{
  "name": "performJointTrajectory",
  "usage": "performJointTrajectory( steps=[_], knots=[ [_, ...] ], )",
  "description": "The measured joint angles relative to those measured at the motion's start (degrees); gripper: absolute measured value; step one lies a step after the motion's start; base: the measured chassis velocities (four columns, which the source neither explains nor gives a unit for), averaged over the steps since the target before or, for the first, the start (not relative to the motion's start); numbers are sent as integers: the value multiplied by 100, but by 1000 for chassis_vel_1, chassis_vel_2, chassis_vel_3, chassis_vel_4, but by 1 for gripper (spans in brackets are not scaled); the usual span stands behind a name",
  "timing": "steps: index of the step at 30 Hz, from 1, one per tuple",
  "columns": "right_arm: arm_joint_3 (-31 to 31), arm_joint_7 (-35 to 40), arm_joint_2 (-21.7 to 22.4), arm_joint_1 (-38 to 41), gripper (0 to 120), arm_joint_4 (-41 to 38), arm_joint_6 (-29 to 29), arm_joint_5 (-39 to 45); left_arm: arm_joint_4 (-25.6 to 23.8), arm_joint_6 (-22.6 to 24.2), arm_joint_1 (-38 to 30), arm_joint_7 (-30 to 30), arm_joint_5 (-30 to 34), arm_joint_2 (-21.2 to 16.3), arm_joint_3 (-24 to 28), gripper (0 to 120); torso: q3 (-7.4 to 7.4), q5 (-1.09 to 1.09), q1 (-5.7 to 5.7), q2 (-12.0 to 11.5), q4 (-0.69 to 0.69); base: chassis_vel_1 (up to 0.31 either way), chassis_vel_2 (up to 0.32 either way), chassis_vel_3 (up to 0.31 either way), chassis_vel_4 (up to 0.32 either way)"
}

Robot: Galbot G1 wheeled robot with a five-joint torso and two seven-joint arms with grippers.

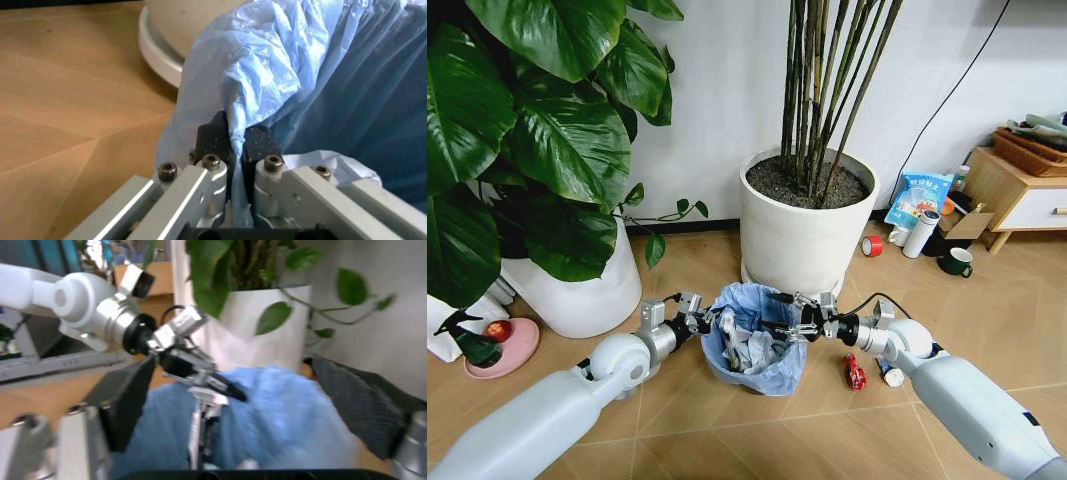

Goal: Pick up the trash bin and place the garbage on the floor into it.

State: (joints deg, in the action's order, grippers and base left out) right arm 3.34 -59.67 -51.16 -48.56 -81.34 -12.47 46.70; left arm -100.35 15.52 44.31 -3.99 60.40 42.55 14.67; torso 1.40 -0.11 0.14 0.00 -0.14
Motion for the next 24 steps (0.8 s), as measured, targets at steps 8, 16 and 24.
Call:
performJointTrajectory(
  steps=[8, 16, 24],
  knots=[
    [941, 1176, 194, -671, 100, 99, -100, -357, -116, 6, 428, -2, -77, -87, -548, 0, 0, 0, 0, 0, -2, 0, 0, 0, 0],
    [1496, 3117, -56, -1514, 100, 241, -108, -1074, -391, 6, 1025, 5, -158, -206, -1202, 0, -1, 0, 0, 0, -1, 0, 0, 0, 0],
    [1657, 3434, -515, -1771, 100, 886, -17, -1639, -596, 0, 1342, 11, -197, -401, -1496, 0, -1, 0, -1, 1, -1, 0, 0, 0, 0]
  ],
)
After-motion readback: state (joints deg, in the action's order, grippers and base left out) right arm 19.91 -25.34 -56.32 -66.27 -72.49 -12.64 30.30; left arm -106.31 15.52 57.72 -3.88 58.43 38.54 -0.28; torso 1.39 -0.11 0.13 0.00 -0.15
